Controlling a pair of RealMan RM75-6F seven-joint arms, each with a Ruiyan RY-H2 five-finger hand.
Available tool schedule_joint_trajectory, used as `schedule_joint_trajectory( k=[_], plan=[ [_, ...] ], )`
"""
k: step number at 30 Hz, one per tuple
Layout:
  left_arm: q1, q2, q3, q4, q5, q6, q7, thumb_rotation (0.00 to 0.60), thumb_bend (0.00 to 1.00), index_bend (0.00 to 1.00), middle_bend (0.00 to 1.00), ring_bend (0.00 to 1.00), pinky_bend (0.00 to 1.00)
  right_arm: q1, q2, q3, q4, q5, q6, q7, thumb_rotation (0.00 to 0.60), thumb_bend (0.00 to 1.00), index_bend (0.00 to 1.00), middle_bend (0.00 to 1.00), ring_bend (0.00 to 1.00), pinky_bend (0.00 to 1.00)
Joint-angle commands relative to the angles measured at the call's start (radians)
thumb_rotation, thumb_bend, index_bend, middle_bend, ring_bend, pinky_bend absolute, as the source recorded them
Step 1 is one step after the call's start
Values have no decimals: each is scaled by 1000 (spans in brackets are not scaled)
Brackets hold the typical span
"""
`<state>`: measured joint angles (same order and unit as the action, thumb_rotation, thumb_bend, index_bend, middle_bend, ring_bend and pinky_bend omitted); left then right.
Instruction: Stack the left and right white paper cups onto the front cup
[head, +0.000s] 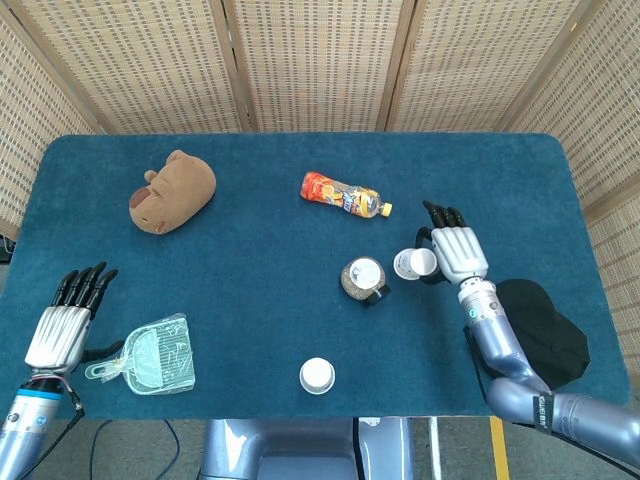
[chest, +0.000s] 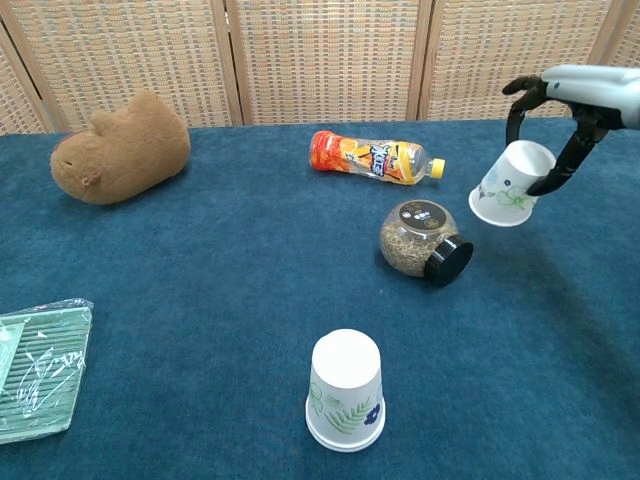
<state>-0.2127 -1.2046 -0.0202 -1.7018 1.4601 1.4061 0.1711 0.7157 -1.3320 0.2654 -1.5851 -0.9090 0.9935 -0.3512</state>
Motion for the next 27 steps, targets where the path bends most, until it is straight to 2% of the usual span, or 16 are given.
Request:
schedule_joint_trajectory(
  k=[1, 7, 9, 11, 15, 20, 27],
  plan=[
    [2, 1, -2, -1, 3, 2, -5, 600, 117, 4, 0, 0, 0, -41, 76, 6, -112, -73, 68, 26, 600, 220, 519, 38, 0, 25],
    [4, 3, 1, -5, 17, 4, -7, 600, 117, 3, 0, 0, 0, -111, 169, -35, -293, -211, 146, 60, 600, 221, 523, 38, 0, 25],
    [6, 4, 5, -6, 25, 3, -7, 600, 117, 3, 0, 0, 0, -155, 196, -83, -392, -313, 185, 78, 600, 222, 523, 38, 0, 25],
    [8, 4, 7, -5, 28, 3, -9, 600, 117, 4, 0, 0, 0, -185, 208, -120, -435, -386, 213, 85, 600, 221, 523, 38, 0, 25],
    [9, 5, 7, -6, 30, 0, -12, 600, 117, 4, 0, 0, 0, -218, 203, -166, -482, -474, 238, 83, 600, 221, 523, 38, 0, 25],
    [11, 7, 6, -6, 30, -4, -15, 600, 117, 4, 0, 0, 0, -237, 162, -206, -505, -520, 237, 62, 600, 221, 528, 38, 0, 25],
    [8, 4, 4, -1, 23, -18, -16, 600, 117, 4, 0, 0, 0, -235, 89, -217, -504, -517, 216, 10, 600, 221, 532, 38, 0, 25]
  ],
)
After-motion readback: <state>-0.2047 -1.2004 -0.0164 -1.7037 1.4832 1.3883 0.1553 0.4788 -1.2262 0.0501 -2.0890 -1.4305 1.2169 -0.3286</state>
